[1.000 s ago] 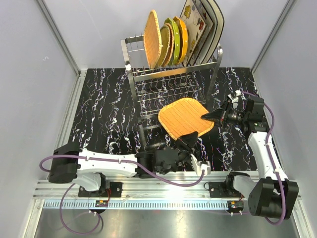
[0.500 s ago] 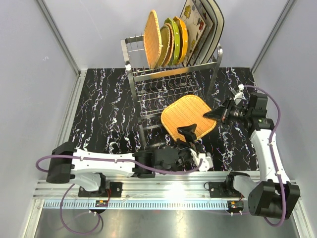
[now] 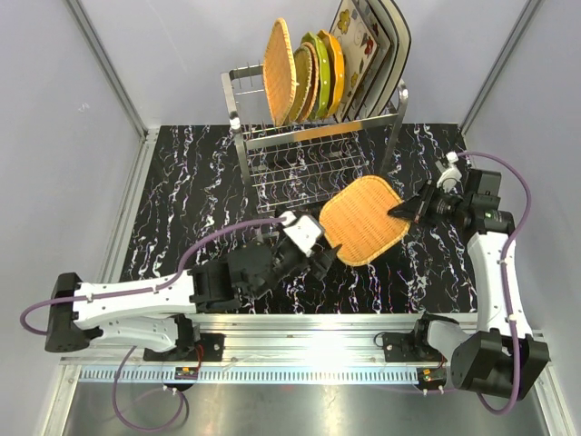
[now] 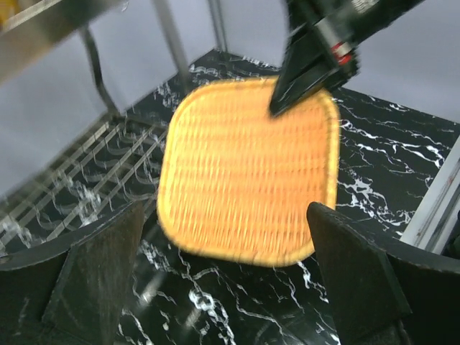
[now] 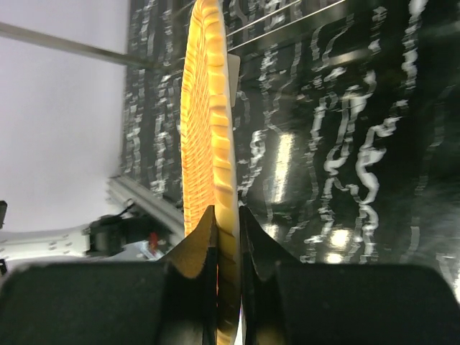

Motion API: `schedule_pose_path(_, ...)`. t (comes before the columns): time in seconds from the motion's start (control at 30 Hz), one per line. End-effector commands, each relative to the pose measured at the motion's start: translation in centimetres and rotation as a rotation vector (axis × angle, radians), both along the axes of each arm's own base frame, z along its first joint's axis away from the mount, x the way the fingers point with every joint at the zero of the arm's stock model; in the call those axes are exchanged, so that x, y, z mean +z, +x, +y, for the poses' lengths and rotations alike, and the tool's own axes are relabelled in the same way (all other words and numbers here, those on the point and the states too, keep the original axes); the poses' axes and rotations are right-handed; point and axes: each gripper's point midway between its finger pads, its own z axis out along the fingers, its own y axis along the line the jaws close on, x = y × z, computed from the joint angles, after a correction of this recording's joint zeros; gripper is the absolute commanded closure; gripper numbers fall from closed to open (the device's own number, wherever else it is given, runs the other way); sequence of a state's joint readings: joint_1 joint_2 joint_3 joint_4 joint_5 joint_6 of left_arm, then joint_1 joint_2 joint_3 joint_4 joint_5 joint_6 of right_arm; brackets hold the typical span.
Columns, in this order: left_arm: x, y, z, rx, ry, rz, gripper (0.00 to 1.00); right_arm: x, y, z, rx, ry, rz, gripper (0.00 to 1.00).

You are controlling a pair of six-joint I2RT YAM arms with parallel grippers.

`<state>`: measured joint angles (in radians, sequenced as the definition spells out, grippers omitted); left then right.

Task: Unload the plates from the dish rack
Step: Pass the plate from the left arm to the right, then place the plate on the table

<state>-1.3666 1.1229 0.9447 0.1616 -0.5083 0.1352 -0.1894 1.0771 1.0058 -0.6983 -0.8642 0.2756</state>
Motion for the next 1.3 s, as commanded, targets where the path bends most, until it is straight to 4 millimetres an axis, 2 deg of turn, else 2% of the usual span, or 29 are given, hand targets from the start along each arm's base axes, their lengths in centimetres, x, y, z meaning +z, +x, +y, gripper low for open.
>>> schedule_pose_path(0.0,-0.9,0.1,1.8,0.033,-0.145,0.152,0.01,1.9,1.0,-1.9,-0.027,-0.140,-0.113,1.00)
schedule_pose_path(0.1,-1.8,0.9,3.5,0.084,-0.183,0.182,0.01,1.7,1.6,-3.9,-0.087,-0.233,-0.115,1.00)
schedule_pose_path(0.17,-1.7,1.2,4.7,0.107,-0.224,0.199,0.01,1.4,2.1,-5.4,-0.135,-0.295,-0.108,1.00)
schedule_pose_path(0.2,-2.3,1.2,5.1,0.115,-0.223,0.206,0.01,1.5,2.3,-5.9,-0.142,-0.323,-0.118,1.00)
schedule_pose_path(0.23,-2.0,1.3,5.7,0.130,-0.249,0.208,0.01,1.3,2.5,-6.6,-0.163,-0.351,-0.112,1.00)
schedule_pose_path(0.4,-3.6,1.6,7.5,0.177,-0.257,0.231,0.01,1.5,3.8,-9.3,-0.222,-0.451,-0.141,1.00)
schedule_pose_path(0.67,-5.5,1.9,9.2,0.238,-0.280,0.274,0.01,1.1,6.3,-13.0,-0.288,-0.549,-0.150,1.00)
schedule_pose_path(0.77,-6.0,2.0,10.0,0.262,-0.288,0.281,0.01,1.3,7.8,-14.5,-0.315,-0.568,-0.165,1.00)
schedule_pose_path(0.8,-6.3,2.0,10.3,0.271,-0.280,0.284,0.01,1.8,8.5,-15.1,-0.328,-0.574,-0.187,1.00)
schedule_pose_path(0.83,-6.3,2.0,10.7,0.278,-0.292,0.288,0.01,1.3,9.2,-15.5,-0.327,-0.568,-0.176,1.00)
schedule_pose_path(0.87,-6.7,2.0,11.0,0.286,-0.285,0.292,0.01,2.0,10.0,-16.4,-0.350,-0.569,-0.198,1.00)
schedule_pose_path(0.97,-6.7,2.0,11.7,0.301,-0.309,0.303,0.01,1.4,12.1,-17.7,-0.361,-0.564,-0.208,1.00)
schedule_pose_path(1.0,-7.1,2.0,12.0,0.309,-0.304,0.308,0.01,1.7,12.8,-17.9,-0.363,-0.561,-0.221,1.00)
schedule_pose_path(1.07,-7.0,2.0,12.5,0.324,-0.319,0.317,0.01,0.7,14.2,-18.0,-0.341,-0.537,-0.215,1.00)
schedule_pose_path(1.1,-7.3,1.9,12.7,0.332,-0.314,0.327,0.01,1.1,15.1,-18.3,-0.347,-0.536,-0.239,1.00)
schedule_pose_path(1.13,-7.4,2.0,12.9,0.342,-0.313,0.329,0.01,0.1,16.0,-18.5,-0.342,-0.521,-0.218,1.00)
schedule_pose_path(1.17,-7.4,2.0,13.1,0.346,-0.315,0.333,0.01,-0.2,16.6,-18.7,-0.343,-0.516,-0.214,1.00)
schedule_pose_path(1.2,-7.4,2.0,13.2,0.353,-0.316,0.336,0.01,0.3,17.6,-19.0,-0.350,-0.511,-0.234,1.00)
schedule_pose_path(1.23,-7.6,2.0,13.4,0.366,-0.312,0.345,0.01,-0.6,18.3,-19.3,-0.346,-0.497,-0.217,1.00)
schedule_pose_path(1.27,-7.6,2.0,13.6,0.370,-0.313,0.348,0.01,0.0,19.3,-19.4,-0.349,-0.495,-0.248,1.00)
